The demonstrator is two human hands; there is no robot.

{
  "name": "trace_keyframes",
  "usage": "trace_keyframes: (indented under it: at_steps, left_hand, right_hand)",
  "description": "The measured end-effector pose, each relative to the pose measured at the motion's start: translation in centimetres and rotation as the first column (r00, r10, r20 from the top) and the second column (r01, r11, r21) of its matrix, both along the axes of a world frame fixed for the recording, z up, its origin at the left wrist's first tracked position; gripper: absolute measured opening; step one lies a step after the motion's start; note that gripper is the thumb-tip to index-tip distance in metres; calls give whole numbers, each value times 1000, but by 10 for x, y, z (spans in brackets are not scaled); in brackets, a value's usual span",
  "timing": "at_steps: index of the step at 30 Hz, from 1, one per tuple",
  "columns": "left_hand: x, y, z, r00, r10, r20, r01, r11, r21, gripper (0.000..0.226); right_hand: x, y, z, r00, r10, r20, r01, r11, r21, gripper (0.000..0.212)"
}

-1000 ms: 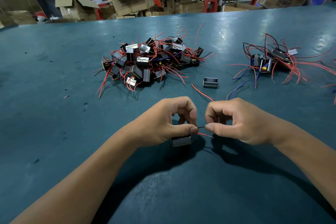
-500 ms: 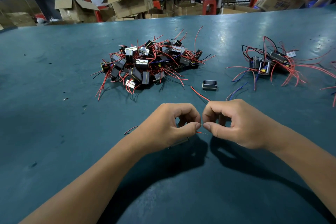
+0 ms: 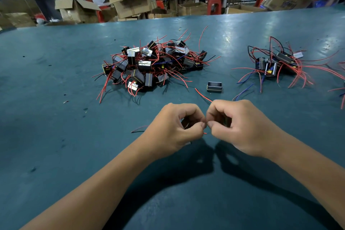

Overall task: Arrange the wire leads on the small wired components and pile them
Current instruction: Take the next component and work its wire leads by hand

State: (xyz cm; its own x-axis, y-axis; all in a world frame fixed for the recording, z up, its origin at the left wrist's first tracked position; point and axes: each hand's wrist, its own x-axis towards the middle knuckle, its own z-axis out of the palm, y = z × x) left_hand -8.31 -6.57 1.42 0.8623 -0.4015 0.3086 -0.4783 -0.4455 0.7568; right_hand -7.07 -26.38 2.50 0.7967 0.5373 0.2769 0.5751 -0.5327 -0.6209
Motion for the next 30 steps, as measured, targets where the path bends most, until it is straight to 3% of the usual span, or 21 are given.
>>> trace_keyframes:
  at_steps: [2, 4, 5, 6, 7, 9, 11, 12, 14, 15, 17, 23, 30]
  left_hand:
    - [-1, -2, 0, 969, 32, 245, -71, 986, 153, 6]
    - [-1, -5, 0, 928, 7, 373, -96, 970, 222, 5]
    - [-1, -5, 0, 925, 3, 381, -95, 970, 222, 5]
    - [-1, -4, 0, 933, 8, 359, -88, 974, 207, 6]
    - [-1, -3, 0, 953, 18, 302, -75, 981, 178, 6]
    - [-2, 1, 1, 991, 24, 128, -33, 997, 66, 9]
    - [0, 3, 2, 1000, 19, -16, -20, 999, -44, 9]
    - [1, 4, 1, 998, 20, -59, -25, 996, -81, 9]
    - [3, 4, 0, 994, 13, -108, -26, 992, -124, 9]
    - [3, 4, 0, 991, 3, -131, -22, 990, -141, 9]
    - [4, 4, 0, 983, -21, -181, -12, 984, -178, 10]
    - [2, 3, 2, 959, -74, -275, 7, 971, -239, 9]
    - [3, 2, 2, 959, -87, -271, 20, 971, -239, 11]
  right_hand:
    - [0, 4, 3, 902, -19, -432, 97, 983, 158, 20]
    - [0, 6, 4, 619, 78, -782, 216, 940, 264, 23]
    - [1, 5, 4, 502, 131, -855, 268, 916, 298, 24]
    - [1, 4, 4, 445, 166, -880, 302, 897, 322, 24]
    - [1, 4, 5, 451, 175, -875, 309, 890, 337, 24]
    - [1, 3, 4, 667, 86, -740, 237, 917, 320, 23]
    - [0, -1, 5, 934, -35, -354, 132, 959, 253, 15]
    - [1, -4, 6, 994, -53, -91, 71, 976, 204, 11]
    - [3, -9, 8, 948, 40, 316, -55, 998, 38, 5]
    - [3, -11, 8, 899, 110, 424, -95, 994, -56, 7]
    - [4, -12, 8, 841, 190, 506, -126, 979, -159, 9]
    - [3, -11, 11, 794, 260, 550, -166, 962, -216, 6]
    - [1, -5, 9, 861, 197, 469, -120, 975, -188, 6]
